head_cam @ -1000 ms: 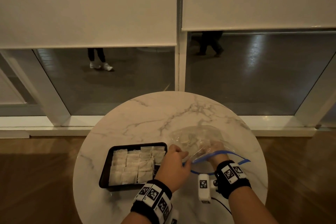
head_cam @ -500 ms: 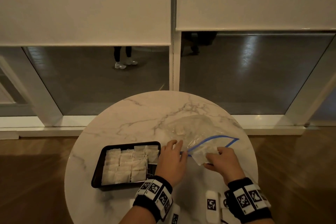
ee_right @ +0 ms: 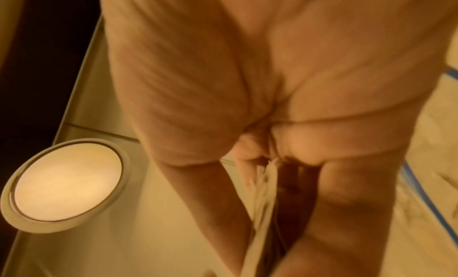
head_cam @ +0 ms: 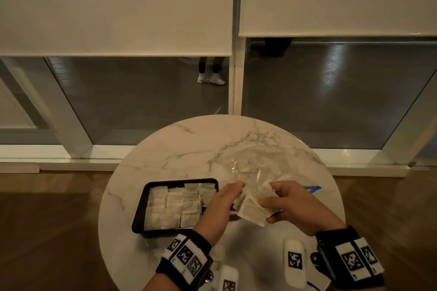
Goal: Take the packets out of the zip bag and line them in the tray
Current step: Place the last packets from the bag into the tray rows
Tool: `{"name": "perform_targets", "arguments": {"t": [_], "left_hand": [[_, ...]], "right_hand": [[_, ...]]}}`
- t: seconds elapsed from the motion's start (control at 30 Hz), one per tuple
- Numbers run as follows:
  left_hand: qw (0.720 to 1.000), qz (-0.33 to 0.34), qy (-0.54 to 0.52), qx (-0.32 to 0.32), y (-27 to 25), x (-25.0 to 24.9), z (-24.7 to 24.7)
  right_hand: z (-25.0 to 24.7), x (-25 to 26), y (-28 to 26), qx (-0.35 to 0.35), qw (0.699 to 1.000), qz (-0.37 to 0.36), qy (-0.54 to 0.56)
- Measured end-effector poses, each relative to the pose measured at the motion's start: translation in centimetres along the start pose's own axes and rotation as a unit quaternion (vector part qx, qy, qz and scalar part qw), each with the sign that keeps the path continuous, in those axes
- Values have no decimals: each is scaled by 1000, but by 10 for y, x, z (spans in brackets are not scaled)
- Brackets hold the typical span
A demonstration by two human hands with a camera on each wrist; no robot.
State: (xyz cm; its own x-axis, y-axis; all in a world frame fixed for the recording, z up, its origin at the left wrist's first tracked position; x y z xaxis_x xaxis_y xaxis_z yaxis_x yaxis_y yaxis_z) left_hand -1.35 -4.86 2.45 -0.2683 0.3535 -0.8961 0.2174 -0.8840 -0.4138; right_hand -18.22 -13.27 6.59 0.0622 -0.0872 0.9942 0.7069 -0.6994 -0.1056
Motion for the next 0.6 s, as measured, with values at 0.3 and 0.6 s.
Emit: {"name": "perform_targets", "arguments": {"t": [0.3, 0.6], "left_hand": [[999, 5, -17, 51, -13, 5, -20], [1000, 10, -22, -8, -12, 7, -42]], "right_hand": [[37, -12, 14, -51, 992, -82, -79], [48, -17, 18, -98, 985, -105, -97]]}}
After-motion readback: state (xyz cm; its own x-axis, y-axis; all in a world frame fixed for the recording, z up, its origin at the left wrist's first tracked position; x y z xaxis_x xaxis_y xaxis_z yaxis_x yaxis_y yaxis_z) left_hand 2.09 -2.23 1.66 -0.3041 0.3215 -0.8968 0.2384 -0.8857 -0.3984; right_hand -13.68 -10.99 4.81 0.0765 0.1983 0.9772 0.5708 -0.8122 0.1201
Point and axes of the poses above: each hand's wrist, its own y-axis towards the middle knuckle, its own z-axis out of the palm, x = y × z, the point moved 1 cm from there along y, towards the middle knuckle, and after that the axes turned 10 degrees about -z, right-handed, at the moved point
